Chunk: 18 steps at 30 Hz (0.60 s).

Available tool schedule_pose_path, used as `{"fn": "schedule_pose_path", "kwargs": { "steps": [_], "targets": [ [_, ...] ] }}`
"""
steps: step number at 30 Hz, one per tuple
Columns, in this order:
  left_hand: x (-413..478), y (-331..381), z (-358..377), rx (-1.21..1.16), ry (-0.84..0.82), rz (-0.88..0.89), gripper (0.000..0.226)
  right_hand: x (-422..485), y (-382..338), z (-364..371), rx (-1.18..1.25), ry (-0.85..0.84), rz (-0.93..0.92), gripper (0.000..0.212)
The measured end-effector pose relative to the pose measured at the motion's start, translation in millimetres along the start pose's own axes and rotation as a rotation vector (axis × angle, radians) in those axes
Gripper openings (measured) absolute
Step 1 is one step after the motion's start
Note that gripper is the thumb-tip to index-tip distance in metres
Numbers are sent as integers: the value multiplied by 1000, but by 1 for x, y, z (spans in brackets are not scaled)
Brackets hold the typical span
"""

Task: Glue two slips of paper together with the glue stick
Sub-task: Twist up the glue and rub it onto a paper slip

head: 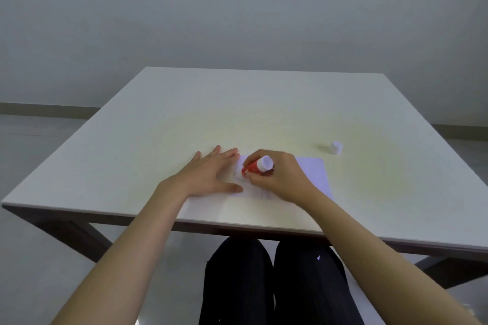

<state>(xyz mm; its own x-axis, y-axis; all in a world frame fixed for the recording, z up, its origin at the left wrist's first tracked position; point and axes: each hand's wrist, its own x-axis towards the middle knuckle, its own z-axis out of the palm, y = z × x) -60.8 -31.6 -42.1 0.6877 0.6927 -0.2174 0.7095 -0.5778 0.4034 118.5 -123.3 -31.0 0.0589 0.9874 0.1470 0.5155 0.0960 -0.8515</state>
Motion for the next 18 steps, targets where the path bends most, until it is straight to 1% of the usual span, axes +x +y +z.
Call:
{"fn": "schedule_pose_path", "kwargs": {
  "steps": [2,4,6,8,10,11,14,16,18],
  "targets": [
    [0,0,-2,33,-15,3,86,10,4,-12,-13,122,47,8],
    [-1,1,-3,44,-18,5,85,13,8,-17,-32,195,72,9],
    [-2,1,-2,27,-7,5,86,5,9,-12,-48,167,35,10],
    [-2,1,1,1,7,6,87,-9,6,-4,-37,64,-33,16],
    [-2,1,2,-14,13,6,88,-14,4,-3,-36,-7,-60,17],
    [-2,1,2,-14,9,5,87,-11,5,-5,-34,0,-48,16],
    [-3,2,0,-4,-1,2,85,5,10,-16,-23,140,31,9],
    [-4,4,-1,-13,0,-3,85,8,12,-19,-42,206,56,9],
    [-4,5,1,-28,0,-7,86,-1,11,-17,-45,166,28,9]
  ]
}}
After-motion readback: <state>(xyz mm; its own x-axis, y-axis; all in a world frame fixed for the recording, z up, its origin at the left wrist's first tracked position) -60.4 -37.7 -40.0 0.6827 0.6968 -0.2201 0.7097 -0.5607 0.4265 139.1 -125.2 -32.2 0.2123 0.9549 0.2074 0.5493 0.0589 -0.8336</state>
